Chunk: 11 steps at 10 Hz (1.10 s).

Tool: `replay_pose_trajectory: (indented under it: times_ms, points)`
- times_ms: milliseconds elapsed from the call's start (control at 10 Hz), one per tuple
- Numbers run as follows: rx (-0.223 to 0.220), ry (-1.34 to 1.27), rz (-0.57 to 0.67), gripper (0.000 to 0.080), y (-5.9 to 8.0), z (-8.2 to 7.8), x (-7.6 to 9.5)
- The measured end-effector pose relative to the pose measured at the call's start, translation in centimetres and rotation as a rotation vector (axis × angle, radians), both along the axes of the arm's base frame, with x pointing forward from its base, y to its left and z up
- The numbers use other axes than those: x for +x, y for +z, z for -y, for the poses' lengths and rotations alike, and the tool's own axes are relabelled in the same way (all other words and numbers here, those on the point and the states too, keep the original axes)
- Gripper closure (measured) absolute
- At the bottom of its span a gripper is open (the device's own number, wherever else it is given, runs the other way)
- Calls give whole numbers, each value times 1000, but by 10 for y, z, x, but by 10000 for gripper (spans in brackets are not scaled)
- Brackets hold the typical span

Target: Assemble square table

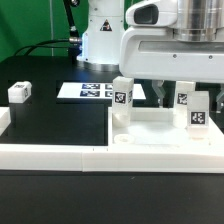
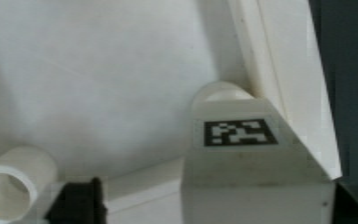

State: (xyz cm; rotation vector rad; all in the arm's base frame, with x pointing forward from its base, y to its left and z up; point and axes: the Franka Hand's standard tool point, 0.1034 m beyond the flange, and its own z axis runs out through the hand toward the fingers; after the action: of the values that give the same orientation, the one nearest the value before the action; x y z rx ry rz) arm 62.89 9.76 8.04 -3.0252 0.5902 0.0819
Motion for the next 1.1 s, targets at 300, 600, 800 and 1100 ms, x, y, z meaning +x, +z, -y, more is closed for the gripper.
replay_pose_trajectory:
  times_ms: [300, 600, 800, 1100]
  points:
    - [-10, -233, -16, 505, 0, 0, 0]
    - [-20, -452, -30, 505, -1, 0, 0]
    - [-21, -756, 29, 506, -5, -4, 6]
    - [34, -1098, 2, 506, -7, -4, 3]
